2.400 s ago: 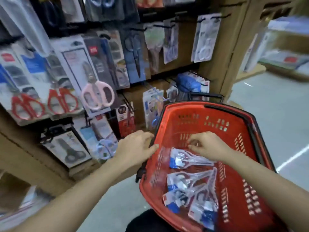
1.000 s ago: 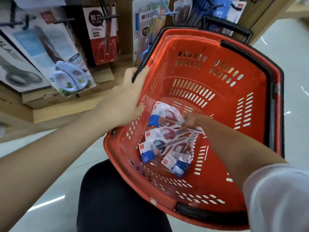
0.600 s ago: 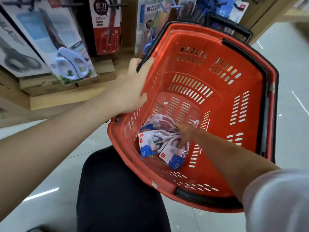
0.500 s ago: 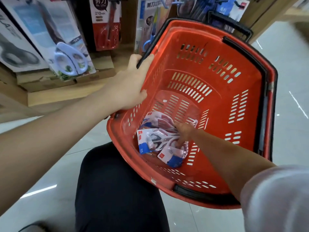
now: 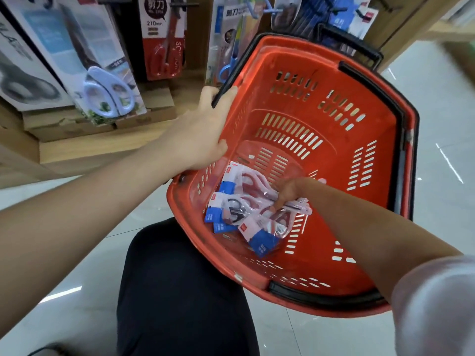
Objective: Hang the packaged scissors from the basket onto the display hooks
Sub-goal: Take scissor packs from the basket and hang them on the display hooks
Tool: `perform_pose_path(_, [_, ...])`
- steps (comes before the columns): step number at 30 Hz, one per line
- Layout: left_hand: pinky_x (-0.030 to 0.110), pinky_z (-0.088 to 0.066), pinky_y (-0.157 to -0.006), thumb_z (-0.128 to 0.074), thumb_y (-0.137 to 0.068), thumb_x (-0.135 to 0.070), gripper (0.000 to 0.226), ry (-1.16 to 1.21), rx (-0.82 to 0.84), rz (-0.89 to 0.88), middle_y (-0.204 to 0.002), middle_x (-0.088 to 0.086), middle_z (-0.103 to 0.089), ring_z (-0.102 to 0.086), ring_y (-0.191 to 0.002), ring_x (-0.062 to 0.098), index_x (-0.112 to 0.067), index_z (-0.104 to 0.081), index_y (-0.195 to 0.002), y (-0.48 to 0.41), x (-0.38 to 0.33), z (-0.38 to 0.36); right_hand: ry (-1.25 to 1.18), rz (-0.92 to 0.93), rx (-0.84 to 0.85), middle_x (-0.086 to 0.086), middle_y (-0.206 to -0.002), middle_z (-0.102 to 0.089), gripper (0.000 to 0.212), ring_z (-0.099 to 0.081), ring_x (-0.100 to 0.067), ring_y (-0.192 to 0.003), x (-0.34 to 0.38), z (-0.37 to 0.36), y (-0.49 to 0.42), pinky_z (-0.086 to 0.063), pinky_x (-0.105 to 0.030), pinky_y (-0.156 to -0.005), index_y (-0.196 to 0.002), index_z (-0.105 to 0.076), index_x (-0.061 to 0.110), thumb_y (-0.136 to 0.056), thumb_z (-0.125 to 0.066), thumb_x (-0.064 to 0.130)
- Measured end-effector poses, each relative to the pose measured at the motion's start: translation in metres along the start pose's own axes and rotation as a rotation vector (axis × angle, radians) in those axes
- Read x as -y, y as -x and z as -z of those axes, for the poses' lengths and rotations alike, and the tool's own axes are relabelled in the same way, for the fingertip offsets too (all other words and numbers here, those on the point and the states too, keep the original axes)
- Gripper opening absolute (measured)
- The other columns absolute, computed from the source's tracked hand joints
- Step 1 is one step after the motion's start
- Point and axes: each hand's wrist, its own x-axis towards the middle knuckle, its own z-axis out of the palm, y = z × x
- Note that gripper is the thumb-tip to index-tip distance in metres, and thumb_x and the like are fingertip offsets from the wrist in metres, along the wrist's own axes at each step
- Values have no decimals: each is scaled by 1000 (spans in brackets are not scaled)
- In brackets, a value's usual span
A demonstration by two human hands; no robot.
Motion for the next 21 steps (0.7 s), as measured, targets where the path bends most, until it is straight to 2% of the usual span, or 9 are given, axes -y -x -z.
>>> perform_pose_path(3, [46, -52, -83, -65, -96, -23, 93, 15, -4, -7, -159, 9, -16, -54, -84, 33, -27, -2, -164, 1, -1, 1, -129, 1, -112, 2, -129, -59, 78, -57, -31, -125, -16, 19, 12, -49, -51, -108, -136, -55, 15, -72, -90, 41])
perform_pose_path(5, [42, -49, -80, -64, -96, -24, 92, 26, -6, -12, -159, 9, -16, -52, -84, 30, -28, -2, -164, 2, -2, 2, -268, -1, -192, -6, -129, -64, 70, -60, -34, -122, -19, 32, 33, -49, -51, -108, -132, -59, 10, -73, -91, 32])
perform_pose_path(8, [37, -42, -76, -63, -96, -22, 92, 34, -16, -24, -158, 8, -17, -53, -85, 32, -29, -2, -164, 2, -3, 2, -473, -16, -306, -12, -121, -68, 46, -64, -34, -114, -17, 48, 67, -51, -50, -106, -122, -62, 6, -84, -84, 16])
perform_pose_path(12, [38, -46, -76, -62, -96, -18, 92, 40, -13, -25, -161, 7, -14, -60, -94, 40, -28, -2, -165, 4, -7, 0, -779, 28, -471, -14, -114, -72, 38, -71, -33, -103, -9, 60, 99, -58, -46, -96, -118, -63, 2, -88, -81, 14])
perform_pose_path(16, [45, -52, -84, -63, -95, -21, 92, 32, -18, -27, -160, 8, -15, -62, -102, 47, -29, -3, -165, 7, -8, 0, -1057, 74, -679, -13, -109, -71, 29, -72, -29, -92, 3, 56, 124, -62, -32, -67, -118, -61, 4, -93, -76, 9])
perform_pose_path(19, [45, -53, -86, -66, -93, -26, 93, 30, -23, -48, -158, 8, -19, -61, -107, 47, -31, -5, -164, 8, -9, 0, -1278, 107, -760, -16, -115, -72, 37, -73, -30, -95, 10, 38, 141, -63, -39, -78, -124, -60, 2, -92, -76, 11])
perform_pose_path(21, [46, -51, -97, -70, -92, -31, 95, 55, -34, -66, -160, 10, -18, -56, -121, 46, -30, -8, -164, 9, -11, 0, -1406, 159, -797, -14, -111, -73, 30, -74, -27, -91, 19, 24, 156, -63, -34, -73, -122, -63, 1, -96, -72, 10])
